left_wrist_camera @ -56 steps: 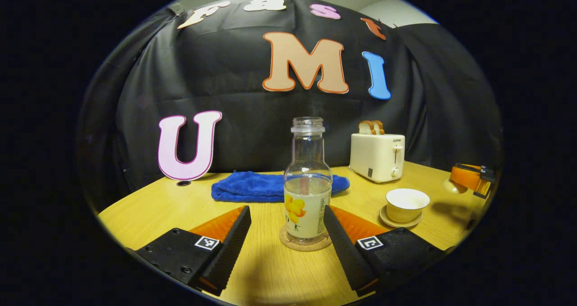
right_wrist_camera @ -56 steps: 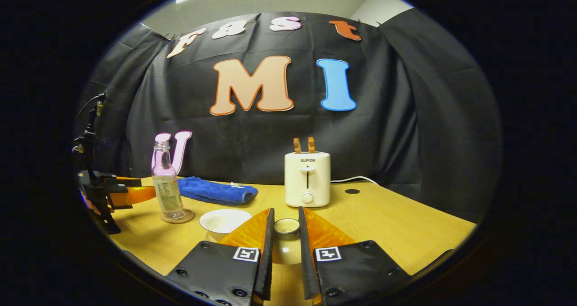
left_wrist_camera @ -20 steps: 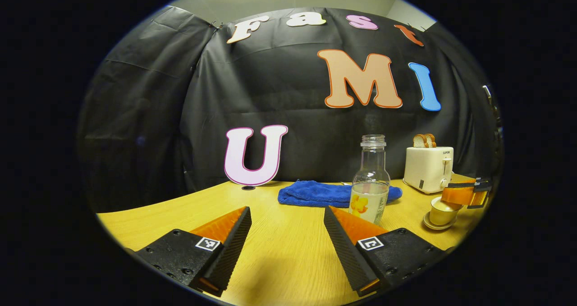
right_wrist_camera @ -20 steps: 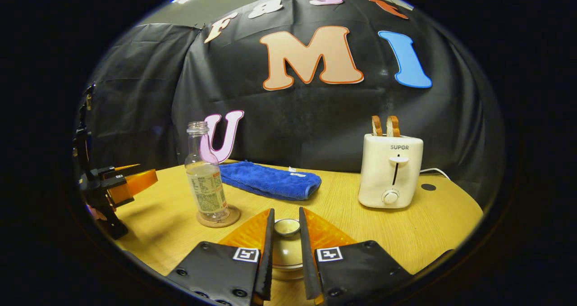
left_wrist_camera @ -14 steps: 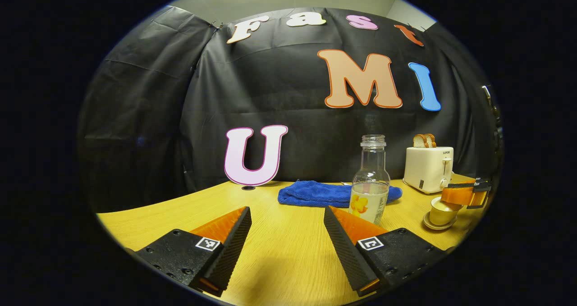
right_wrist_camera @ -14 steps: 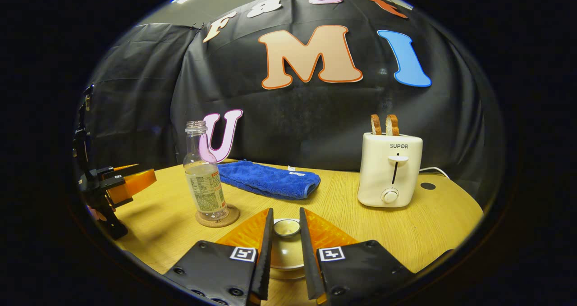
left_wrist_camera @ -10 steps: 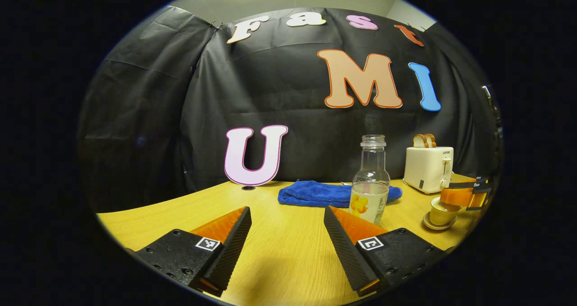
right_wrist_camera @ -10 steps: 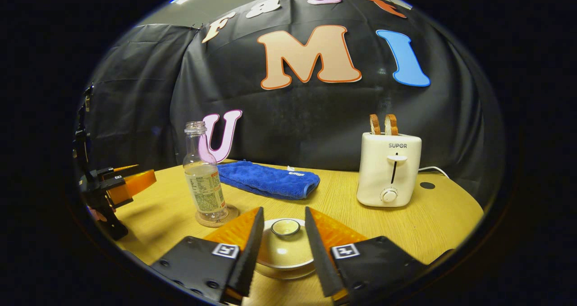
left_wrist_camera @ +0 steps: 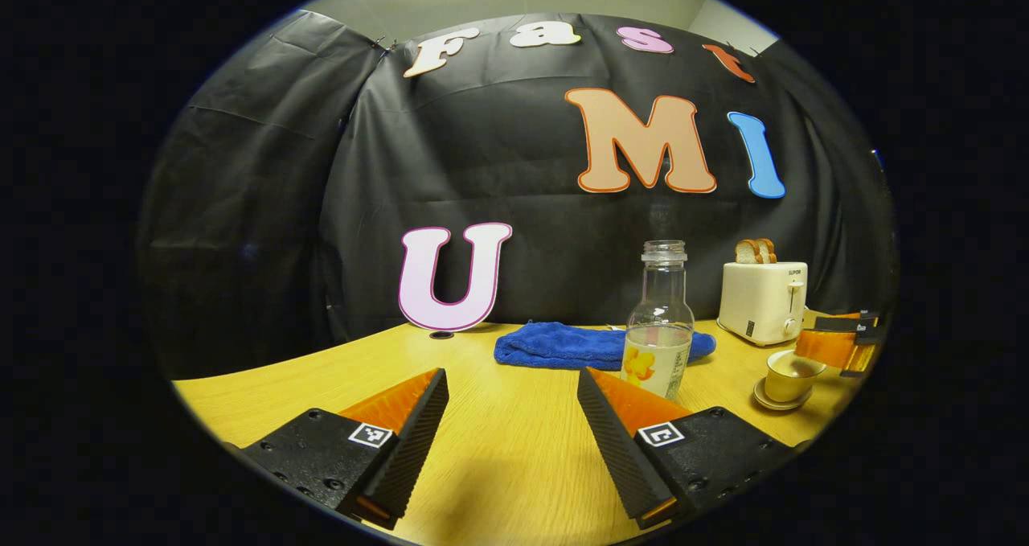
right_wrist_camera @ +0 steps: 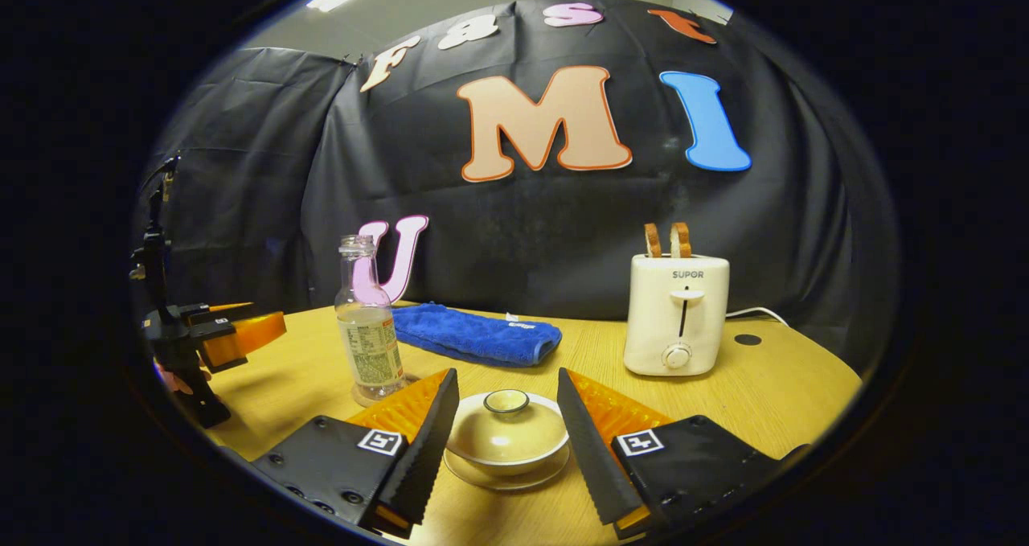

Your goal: Open the teacup lid with one hand, grasp the water bottle and pour water into the teacup with the other hand; after pouring, place the water bottle on the coaster and then close the teacup lid.

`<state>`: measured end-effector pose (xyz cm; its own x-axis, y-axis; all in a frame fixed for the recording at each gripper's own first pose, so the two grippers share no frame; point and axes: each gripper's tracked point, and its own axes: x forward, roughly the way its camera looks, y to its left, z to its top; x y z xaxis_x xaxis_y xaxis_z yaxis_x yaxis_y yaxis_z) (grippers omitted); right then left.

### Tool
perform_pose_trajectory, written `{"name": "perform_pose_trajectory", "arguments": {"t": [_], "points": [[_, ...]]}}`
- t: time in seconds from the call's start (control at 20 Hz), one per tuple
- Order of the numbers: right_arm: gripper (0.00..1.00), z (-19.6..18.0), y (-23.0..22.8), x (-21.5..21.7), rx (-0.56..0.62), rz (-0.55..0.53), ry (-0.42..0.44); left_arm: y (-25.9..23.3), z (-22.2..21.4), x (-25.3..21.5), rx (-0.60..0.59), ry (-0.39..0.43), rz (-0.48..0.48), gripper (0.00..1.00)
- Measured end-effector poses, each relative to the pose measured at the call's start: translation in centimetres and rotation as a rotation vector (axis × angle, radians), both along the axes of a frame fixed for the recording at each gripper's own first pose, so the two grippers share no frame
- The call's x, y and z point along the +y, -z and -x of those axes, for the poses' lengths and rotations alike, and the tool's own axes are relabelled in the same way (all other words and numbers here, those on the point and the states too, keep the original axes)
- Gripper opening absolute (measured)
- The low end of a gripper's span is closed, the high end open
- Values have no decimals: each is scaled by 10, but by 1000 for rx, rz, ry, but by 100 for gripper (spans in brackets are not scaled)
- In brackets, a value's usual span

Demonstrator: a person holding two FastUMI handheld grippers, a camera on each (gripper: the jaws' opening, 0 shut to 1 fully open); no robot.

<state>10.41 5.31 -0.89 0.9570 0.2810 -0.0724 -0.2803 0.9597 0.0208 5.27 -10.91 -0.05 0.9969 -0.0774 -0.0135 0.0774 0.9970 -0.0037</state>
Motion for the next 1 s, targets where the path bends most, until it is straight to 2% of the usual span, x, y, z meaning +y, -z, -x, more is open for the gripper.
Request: {"name": "perform_pose_trajectory", "arguments": {"t": [0.15,0.2,0.25,0.3,0.5,0.55,0.6,0.65,0.7,0.75,0.8,0.9,0.95,1.0], "points": [[77,13,-8,-9,-48,-7,26,0,0,0,0,0,0,94],[89,16,-11,-12,-65,-4,40,0,0,0,0,0,0,94],[88,20,-8,-14,-58,-3,42,1,0,0,0,3,1,94],[95,25,-9,-16,-64,-5,47,0,1,-1,1,6,2,94],[95,39,-11,-35,-68,-1,103,1,0,-2,0,7,1,94],[95,42,-10,-43,-68,2,133,1,0,-1,0,7,2,94],[91,46,-11,-51,-71,3,165,1,0,-1,0,7,1,94],[95,48,-11,-59,-71,6,201,1,0,-2,0,7,2,94],[91,51,-12,-66,-75,7,232,1,0,-1,0,7,2,94],[95,54,-12,-72,-75,10,263,1,0,-1,0,7,2,94],[95,58,-13,-78,-78,10,289,2,0,-1,0,5,1,94],[91,63,-14,-84,-79,12,320,1,0,0,-1,3,1,94],[95,65,-13,-86,-79,13,329,1,0,-1,-2,2,1,94],[91,66,-14,-87,-80,14,336,1,0,-1,-2,1,1,94]]}}
